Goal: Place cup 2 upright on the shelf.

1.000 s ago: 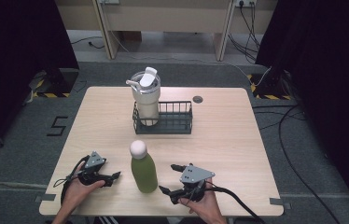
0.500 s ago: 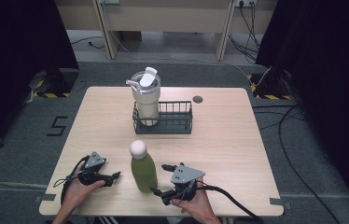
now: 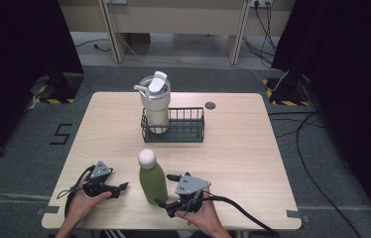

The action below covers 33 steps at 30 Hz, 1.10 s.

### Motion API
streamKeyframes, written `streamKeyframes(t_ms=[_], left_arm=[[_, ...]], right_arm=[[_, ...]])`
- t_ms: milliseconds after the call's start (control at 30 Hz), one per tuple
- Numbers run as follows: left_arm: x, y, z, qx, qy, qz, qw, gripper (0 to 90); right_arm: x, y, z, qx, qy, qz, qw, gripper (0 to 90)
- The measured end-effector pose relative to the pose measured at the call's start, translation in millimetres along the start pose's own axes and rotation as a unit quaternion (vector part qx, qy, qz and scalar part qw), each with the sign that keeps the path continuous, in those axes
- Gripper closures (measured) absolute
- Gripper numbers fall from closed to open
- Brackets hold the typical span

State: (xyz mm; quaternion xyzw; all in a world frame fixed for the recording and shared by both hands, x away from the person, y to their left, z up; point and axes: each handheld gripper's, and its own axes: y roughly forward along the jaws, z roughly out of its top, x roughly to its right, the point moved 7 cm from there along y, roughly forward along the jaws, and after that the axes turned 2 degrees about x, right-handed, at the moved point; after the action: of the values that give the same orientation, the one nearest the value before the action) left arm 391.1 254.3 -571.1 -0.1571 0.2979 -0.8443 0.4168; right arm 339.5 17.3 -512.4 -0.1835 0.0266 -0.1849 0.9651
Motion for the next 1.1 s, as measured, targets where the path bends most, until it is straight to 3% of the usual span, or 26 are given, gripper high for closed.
streamKeyframes(t_ms=[867, 1100], left_arm=[[0.0, 0.0, 0.0, 0.0, 0.0, 0.0, 1.0, 13.7], [0.1, 0.0, 0.0, 0.0, 0.0, 0.0, 1.0, 13.7]], right_arm=[[0.9, 29.5, -1.1, 0.012, 0.01, 0.017, 0.9997, 17.0], [2.7, 33.6, -0.4, 0.026, 0.019, 0.023, 0.9992, 18.6]])
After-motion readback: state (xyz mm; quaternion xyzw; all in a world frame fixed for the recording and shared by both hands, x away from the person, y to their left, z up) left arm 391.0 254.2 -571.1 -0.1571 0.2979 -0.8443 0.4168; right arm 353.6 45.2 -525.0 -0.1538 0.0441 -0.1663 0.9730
